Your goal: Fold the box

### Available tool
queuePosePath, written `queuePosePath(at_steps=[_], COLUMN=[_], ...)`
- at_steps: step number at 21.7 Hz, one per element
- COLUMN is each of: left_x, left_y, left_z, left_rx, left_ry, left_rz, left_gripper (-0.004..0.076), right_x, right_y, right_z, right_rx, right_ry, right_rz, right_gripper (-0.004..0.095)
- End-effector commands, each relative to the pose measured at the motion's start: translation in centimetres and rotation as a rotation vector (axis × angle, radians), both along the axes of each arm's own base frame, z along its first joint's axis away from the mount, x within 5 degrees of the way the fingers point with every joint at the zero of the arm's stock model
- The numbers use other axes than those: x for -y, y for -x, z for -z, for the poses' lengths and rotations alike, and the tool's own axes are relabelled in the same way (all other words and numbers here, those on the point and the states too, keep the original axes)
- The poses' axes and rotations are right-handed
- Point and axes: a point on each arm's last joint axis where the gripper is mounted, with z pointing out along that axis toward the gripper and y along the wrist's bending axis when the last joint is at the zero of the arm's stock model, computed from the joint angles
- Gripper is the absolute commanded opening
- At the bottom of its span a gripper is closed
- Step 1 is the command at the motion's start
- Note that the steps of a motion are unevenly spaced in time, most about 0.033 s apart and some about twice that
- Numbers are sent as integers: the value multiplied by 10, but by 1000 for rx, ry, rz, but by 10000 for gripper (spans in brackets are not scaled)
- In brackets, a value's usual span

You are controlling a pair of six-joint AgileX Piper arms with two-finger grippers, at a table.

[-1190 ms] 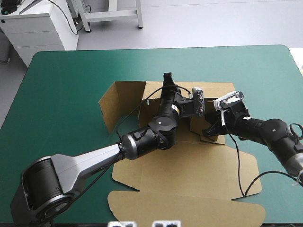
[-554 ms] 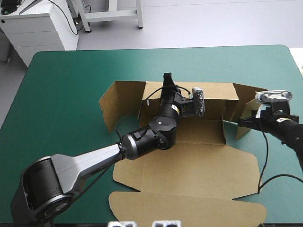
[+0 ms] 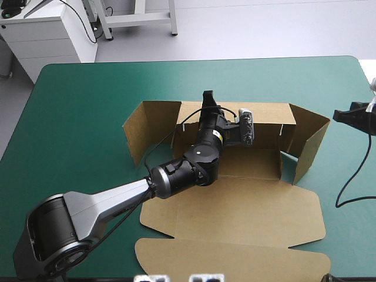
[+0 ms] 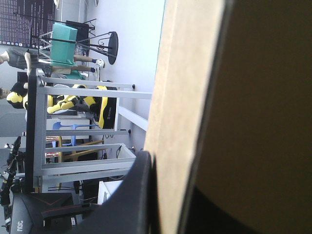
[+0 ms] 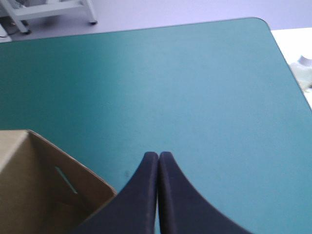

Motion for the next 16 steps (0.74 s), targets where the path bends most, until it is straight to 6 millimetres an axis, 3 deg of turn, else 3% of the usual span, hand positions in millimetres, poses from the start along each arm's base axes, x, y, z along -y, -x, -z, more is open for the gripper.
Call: queuePosePath(at_steps=[1,8,12,16], left_x=[-1,-1,0,0], left_y=[8,8,8,8], left_z=[-23,-23,-23,-23], left_rx=[2,2,2,1], left_ry=[106,107,112,113], left_rz=[20,23,35,34], left_gripper=[-8,-8,-8,-8], right_x=[-7,-3,2,-15], right_y=[-5,-35,-65,-94], right_z=[-35,-51,-32,-2], right_rx=[110,85,-22,-149], right_ry=[-60,-134,-228,-231], right_rz=[-76,-188,-277,-354], right_gripper=[-20,-19,-20,-18])
